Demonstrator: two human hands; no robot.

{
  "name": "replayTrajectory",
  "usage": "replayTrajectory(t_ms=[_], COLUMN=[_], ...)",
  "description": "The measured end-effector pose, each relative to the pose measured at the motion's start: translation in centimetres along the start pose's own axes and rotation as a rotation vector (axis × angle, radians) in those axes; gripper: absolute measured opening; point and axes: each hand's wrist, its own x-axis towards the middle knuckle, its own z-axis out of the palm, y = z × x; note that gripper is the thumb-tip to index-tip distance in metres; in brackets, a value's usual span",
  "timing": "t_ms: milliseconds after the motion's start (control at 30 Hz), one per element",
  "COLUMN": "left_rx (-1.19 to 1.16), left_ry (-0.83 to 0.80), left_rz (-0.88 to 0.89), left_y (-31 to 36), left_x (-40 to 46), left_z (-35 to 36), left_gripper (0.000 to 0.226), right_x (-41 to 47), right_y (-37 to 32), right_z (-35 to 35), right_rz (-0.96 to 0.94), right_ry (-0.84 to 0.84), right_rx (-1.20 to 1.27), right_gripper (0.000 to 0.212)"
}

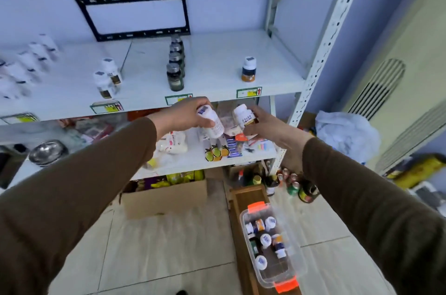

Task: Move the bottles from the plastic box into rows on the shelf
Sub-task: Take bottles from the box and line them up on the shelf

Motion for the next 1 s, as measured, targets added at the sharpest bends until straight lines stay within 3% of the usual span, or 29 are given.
replayTrajectory(t_ms=[133, 367, 500, 633, 833, 1000], left_rx=[-0.079, -0.213, -0.204, -0.243, -0.287, -0.249], left_ry=[-0.005, 0.015, 0.037, 0.058, 0.062, 0.09], left_rz=[-0.008, -0.027, -0.051, -0.059, -0.061, -0.124], left_y=[-2.5, -9.1, -12.7, -15.9, -20.1, -22.7], left_x=[-0.3, -1.0, -1.0, 0.0, 3.6, 7.7], left_z=[-4.8, -15.6, -21.8, -27.1, -32.4, -34.9], left_gripper=[0.037, 0.042, 0.043, 0.041, 0.036, 0.046], right_x=[3.2, 10.6, 14.8, 19.2, 26.5, 32.2], right_y=[-4.5, -13.2, -17.9, -22.0, -25.4, -26.7], right_z=[2.5, 9.5, 13.5, 16.4, 18.3, 18.6], right_rz=[-0.019, -0.107, -0.173, -0.181, -0.212, -0.215], right_ry=[0.038, 0.019, 0.013, 0.077, 0.132, 0.102], right_rx=[-0.041, 0.018, 0.065, 0.082, 0.091, 0.082], right_gripper=[0.056, 0.058, 0.048, 0.048, 0.036, 0.042])
